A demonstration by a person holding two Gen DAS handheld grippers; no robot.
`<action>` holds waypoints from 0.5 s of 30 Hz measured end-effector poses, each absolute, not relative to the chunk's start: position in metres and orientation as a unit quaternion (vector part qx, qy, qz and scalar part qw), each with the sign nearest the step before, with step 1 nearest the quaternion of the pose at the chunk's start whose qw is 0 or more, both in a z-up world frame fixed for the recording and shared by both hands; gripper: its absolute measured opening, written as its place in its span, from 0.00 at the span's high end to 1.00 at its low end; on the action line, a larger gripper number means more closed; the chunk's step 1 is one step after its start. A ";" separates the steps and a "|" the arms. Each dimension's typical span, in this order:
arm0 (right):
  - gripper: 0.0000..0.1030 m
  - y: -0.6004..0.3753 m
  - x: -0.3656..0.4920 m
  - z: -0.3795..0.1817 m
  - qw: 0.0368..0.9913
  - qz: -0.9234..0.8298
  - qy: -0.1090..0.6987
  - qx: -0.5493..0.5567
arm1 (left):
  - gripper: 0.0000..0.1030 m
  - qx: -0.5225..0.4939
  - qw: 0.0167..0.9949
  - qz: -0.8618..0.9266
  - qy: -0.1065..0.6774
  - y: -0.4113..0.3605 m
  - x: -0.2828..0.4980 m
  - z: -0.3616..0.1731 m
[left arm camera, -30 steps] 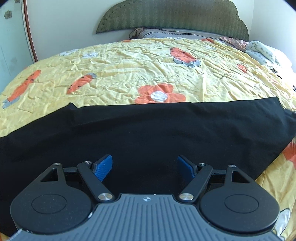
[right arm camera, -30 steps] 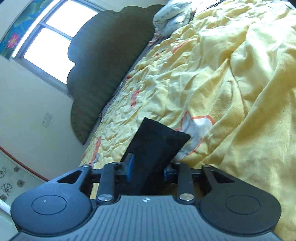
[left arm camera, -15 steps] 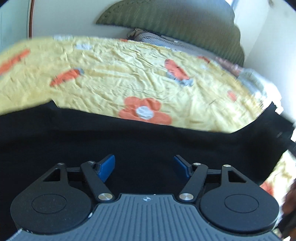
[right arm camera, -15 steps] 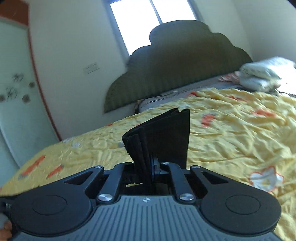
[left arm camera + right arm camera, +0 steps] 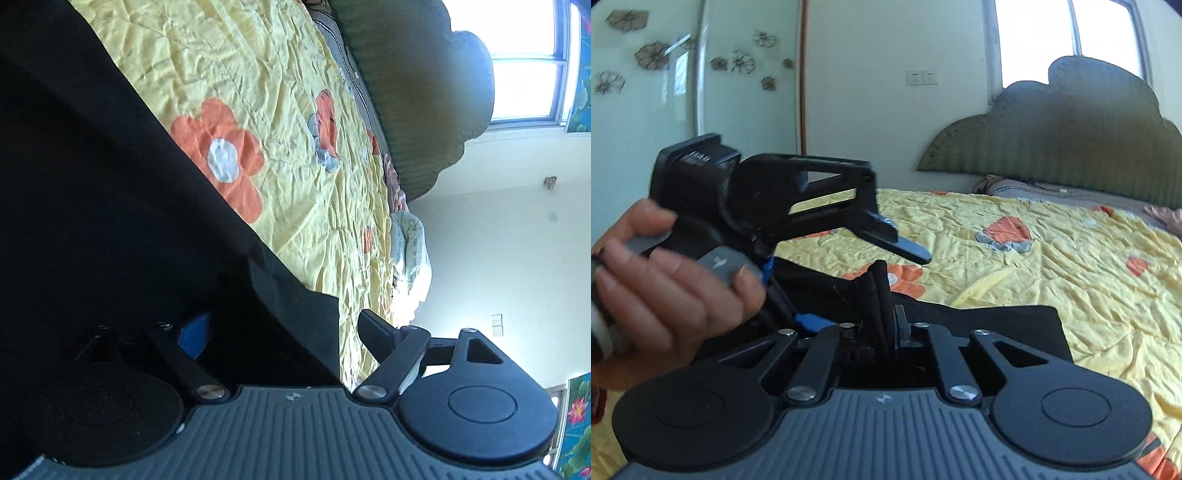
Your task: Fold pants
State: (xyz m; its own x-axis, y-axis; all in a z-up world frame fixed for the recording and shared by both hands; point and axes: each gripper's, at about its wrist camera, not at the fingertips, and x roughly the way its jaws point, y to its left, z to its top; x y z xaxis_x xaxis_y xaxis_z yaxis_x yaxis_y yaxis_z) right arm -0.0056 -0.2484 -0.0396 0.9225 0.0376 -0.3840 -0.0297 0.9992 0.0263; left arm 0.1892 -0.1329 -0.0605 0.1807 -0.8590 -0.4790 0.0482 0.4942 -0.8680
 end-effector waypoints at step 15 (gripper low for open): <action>0.92 -0.164 0.022 -0.045 0.966 0.125 0.199 -0.110 | 0.97 -0.163 0.851 -0.269 0.421 -0.081 0.174 -0.018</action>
State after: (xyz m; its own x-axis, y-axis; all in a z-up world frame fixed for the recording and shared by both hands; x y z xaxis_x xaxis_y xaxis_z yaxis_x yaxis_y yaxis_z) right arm 0.0218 -0.1642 -0.0453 0.8894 0.1970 -0.4126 -0.2845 0.9449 -0.1620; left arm 0.1736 -0.0807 -0.0183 0.5018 -0.5942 -0.6286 0.3204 0.8027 -0.5030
